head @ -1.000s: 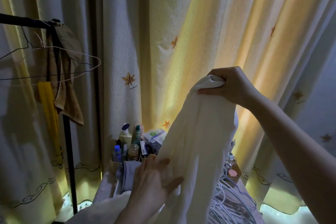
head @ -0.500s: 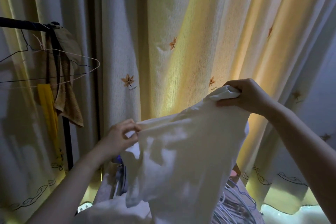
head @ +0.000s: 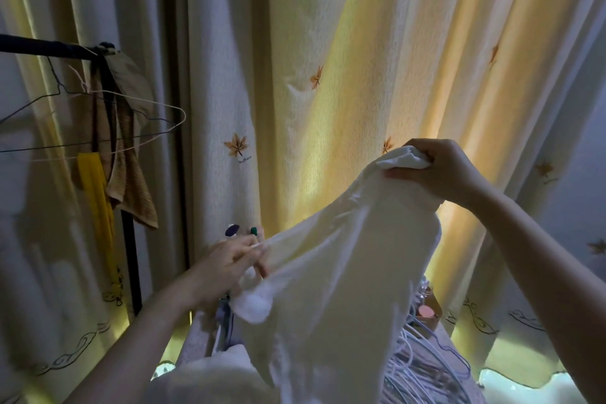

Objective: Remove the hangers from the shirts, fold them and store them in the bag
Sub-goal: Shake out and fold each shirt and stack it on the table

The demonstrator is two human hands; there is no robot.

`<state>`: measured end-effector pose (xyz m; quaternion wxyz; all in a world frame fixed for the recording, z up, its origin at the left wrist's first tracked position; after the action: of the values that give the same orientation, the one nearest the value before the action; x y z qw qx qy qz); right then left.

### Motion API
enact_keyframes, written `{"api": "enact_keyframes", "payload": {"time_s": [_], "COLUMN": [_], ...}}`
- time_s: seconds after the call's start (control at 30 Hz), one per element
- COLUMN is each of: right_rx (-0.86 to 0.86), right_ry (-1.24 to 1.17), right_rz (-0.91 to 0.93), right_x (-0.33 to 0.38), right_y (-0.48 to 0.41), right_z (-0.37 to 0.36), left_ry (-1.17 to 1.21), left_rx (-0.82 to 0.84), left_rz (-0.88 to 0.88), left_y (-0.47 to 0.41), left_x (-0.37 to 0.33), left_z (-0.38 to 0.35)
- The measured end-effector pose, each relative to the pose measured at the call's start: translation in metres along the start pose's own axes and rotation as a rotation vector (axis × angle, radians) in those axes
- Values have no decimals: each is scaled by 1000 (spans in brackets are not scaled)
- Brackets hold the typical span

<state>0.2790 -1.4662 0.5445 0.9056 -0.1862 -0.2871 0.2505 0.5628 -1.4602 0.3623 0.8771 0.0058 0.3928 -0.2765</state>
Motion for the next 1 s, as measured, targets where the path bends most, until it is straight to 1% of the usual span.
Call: {"api": "enact_keyframes", "payload": {"time_s": [0.07, 0.17, 0.27, 0.37, 0.43, 0.5, 0.57, 0.6, 0.67, 0.7, 0.77, 0.83, 0.9, 0.97, 1.0], "right_rx": [-2, 14, 41, 38, 35, 35, 42, 46, 50, 53, 61, 55, 50, 70, 87], "right_ry": [-20, -26, -34, -26, -10, -4, -4, -4, 3, 6, 5, 20, 33, 43, 56], "right_rz": [24, 54, 65, 68, 52, 44, 38, 34, 32, 33, 28, 4, -34, -55, -61], "right_x": [5, 14, 20, 20, 19, 19, 19, 19, 18, 18, 13, 2, -14, -25, -28], "right_y": [-1, -4, -6, -7, -8, -7, -6, -6, -6, -6, -6, -3, 2, 7, 8], "right_z": [-3, -10, -17, -19, -20, -21, -24, -26, -28, -29, -27, -19, -9, -5, -6], "left_ry": [-58, -250, -309, -323, -282, -273, -305, -302, -299, -309, -270, -126, 16, 67, 36], "left_rx": [-56, -101, -150, -234, -290, -408, -482, -481, -403, -356, -291, -275, -213, -139, -123], "left_rz": [20, 164, 195, 236, 244, 209, 212, 246, 306, 301, 234, 165, 161, 133, 87], "left_y": [0, -5, -11, -6, 3, 14, 22, 23, 17, 13, 8, 10, 12, 15, 15], "left_x": [-1, -2, -11, -17, -22, -30, -31, -26, -15, -12, -10, 1, 16, 15, 8], "left_z": [-13, -46, -79, -102, -118, -124, -127, -128, -133, -136, -131, -107, -72, -36, -17]}}
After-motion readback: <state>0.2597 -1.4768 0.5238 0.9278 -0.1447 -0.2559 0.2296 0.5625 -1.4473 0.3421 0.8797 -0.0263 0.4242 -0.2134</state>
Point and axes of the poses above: each hand's wrist, its own y-axis away from the middle knuckle, its own z-axis out of the back of the hand, x = y × z, the point moved 10 cm from there along -y, towards the middle knuckle, and after that the axes turned 11 degrees about x, right-handed, at the moved point
